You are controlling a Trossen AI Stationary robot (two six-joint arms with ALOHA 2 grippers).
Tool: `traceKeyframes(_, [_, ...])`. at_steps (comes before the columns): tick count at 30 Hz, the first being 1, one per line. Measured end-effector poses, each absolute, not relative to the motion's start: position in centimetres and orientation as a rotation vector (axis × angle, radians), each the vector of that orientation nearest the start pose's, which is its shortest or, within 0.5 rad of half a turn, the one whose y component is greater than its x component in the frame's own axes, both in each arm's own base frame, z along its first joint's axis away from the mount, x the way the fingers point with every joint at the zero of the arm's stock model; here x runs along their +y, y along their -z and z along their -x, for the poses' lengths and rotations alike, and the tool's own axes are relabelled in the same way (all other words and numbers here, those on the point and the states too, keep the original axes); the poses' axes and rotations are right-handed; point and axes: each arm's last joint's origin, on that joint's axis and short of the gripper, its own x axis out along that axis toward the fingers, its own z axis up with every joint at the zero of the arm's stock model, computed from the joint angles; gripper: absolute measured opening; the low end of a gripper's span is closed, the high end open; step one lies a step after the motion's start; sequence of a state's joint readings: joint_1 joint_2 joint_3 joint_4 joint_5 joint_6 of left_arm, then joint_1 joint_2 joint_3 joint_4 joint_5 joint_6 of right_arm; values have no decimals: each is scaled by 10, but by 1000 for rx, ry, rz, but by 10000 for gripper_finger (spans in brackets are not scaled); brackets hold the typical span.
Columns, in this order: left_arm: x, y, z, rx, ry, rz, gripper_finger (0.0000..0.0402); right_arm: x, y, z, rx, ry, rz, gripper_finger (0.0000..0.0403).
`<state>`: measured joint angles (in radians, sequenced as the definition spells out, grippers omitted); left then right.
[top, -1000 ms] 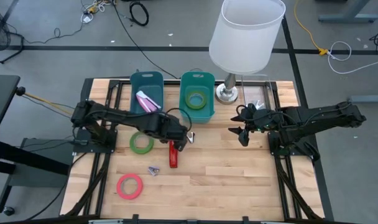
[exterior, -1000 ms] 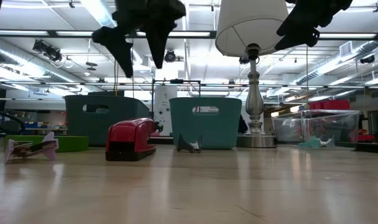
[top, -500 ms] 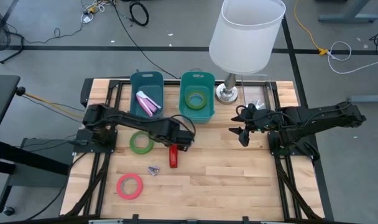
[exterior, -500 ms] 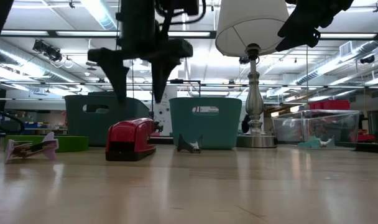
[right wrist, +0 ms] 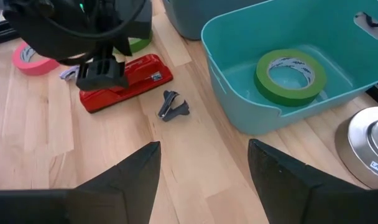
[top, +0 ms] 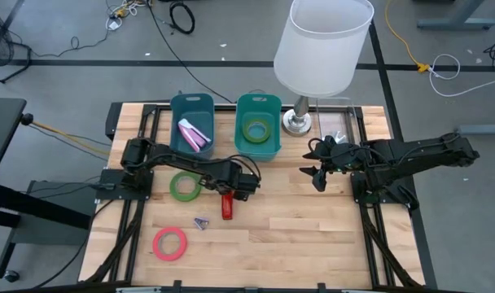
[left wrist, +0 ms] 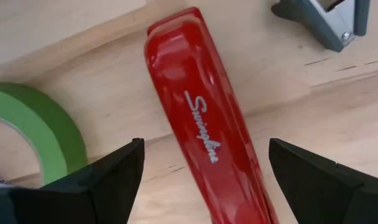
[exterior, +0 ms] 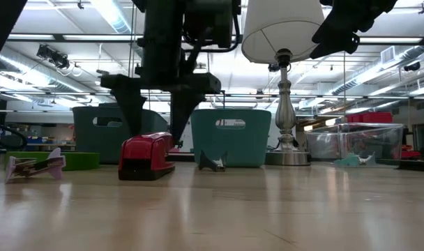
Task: Pick and place Stapler, Stapler remover, tape
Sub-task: Put the red stapler into the blue bin
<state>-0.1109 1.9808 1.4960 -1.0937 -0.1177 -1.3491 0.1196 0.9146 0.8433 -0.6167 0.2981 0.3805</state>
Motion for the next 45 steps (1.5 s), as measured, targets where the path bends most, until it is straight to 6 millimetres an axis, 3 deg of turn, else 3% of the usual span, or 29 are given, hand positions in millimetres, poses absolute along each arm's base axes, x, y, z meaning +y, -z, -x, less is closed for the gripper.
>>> traceKeyframes(9, [-38,-180,-373,1264,-1013,883,337,13,-294,-181,637,299,-224,239])
traceKeyframes(20, [-38,-180,-373,1270,-1004,878,244,13,-293,-180,643,300,-222,239])
traceKeyframes(28, [-38,-180,-373,1276,-996,867,200,13,-293,-180,643,299,-219,239])
traceKeyframes(45, [-39,-180,-373,1300,-966,880,167,13,-293,-180,643,298,-214,239])
